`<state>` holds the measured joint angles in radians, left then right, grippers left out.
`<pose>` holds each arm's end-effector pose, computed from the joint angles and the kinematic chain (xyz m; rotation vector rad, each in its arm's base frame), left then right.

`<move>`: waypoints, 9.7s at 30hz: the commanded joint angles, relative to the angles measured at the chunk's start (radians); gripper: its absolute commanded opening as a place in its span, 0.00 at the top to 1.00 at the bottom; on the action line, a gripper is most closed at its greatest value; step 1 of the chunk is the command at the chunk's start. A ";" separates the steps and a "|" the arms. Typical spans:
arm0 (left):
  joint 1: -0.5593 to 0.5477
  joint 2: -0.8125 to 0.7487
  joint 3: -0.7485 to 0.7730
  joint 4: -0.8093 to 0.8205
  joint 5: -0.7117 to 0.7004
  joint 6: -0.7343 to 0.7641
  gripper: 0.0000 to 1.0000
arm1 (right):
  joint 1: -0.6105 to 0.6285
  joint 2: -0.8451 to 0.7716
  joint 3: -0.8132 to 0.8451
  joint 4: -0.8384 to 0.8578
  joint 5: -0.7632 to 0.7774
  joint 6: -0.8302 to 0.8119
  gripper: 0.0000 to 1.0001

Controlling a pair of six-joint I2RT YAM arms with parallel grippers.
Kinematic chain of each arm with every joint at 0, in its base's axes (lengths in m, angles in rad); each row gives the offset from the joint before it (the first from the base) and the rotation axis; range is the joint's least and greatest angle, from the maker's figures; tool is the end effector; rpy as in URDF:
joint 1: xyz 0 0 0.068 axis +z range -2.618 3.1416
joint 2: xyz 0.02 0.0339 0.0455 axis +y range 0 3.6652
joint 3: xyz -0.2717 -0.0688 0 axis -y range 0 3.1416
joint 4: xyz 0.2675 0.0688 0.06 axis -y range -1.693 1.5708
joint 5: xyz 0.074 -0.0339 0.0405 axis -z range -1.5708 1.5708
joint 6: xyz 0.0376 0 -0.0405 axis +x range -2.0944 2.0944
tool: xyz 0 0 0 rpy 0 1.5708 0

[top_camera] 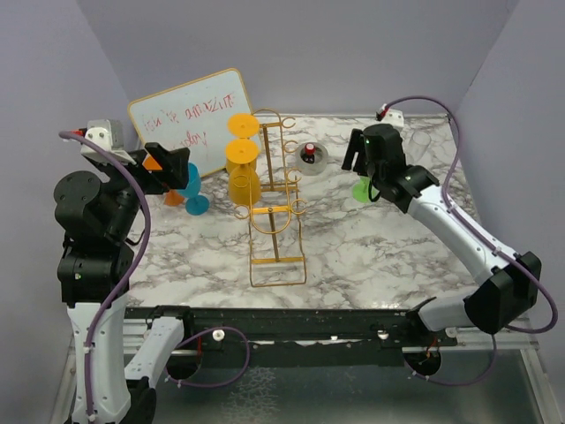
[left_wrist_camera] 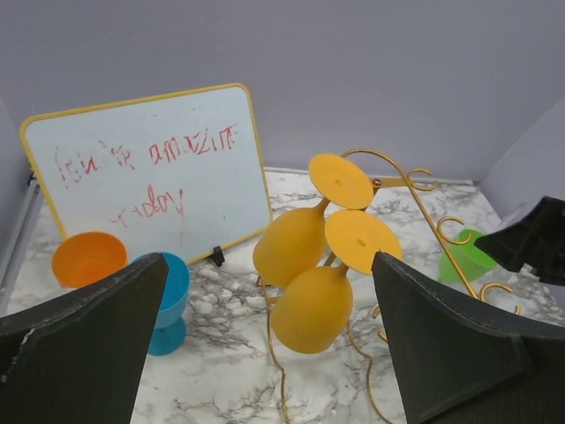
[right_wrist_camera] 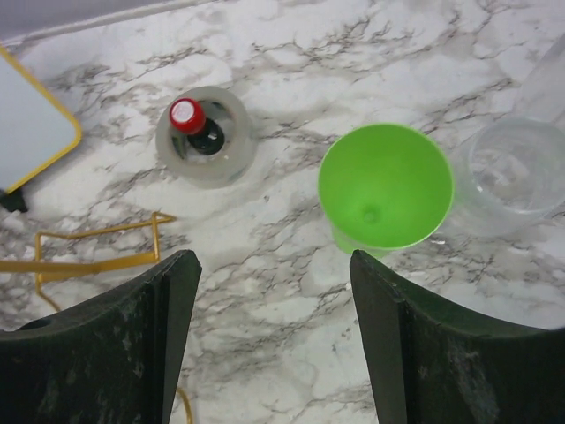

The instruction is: Place the wine glass upside down on the wine glass rack

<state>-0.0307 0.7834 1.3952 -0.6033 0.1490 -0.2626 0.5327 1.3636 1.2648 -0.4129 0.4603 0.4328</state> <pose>0.1230 -0.0094 0.5089 -0.0642 1.5715 -0.3469 0.2929 0.1533 0.3600 0.1748 2.0198 0.1289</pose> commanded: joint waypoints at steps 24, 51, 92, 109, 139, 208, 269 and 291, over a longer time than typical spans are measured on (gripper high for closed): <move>-0.123 -0.010 -0.056 0.080 0.060 0.060 0.01 | -0.107 0.342 0.156 -0.072 -0.091 -0.238 0.83; -0.149 0.078 -0.033 0.449 0.697 -0.332 0.01 | -0.104 -0.290 -0.221 0.480 -0.331 -0.073 0.99; -0.839 0.471 -0.065 1.005 -0.352 -0.867 0.25 | -0.105 -0.638 -0.476 1.226 -0.593 0.221 0.99; -0.909 0.603 0.030 1.030 -0.555 -0.836 0.46 | -0.105 -0.599 -0.502 1.382 -0.736 0.241 0.99; -0.910 0.675 0.085 1.135 -0.425 -0.810 1.00 | -0.105 -0.600 -0.552 1.389 -0.849 0.229 0.99; -0.370 0.101 -0.116 0.165 -0.439 0.326 1.00 | -0.106 -0.727 -0.482 0.734 -0.540 0.171 0.30; -0.096 -0.051 -0.497 0.327 0.575 0.493 1.00 | -0.105 -0.691 -0.497 0.717 -0.546 0.239 0.26; -0.096 -0.001 -0.576 0.534 0.731 0.370 1.00 | -0.105 -0.707 -0.519 0.728 -0.537 0.244 0.26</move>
<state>-0.1318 0.7753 0.8307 -0.1143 0.8040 0.1165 0.4244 0.6647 0.7570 0.3122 -0.0937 0.6731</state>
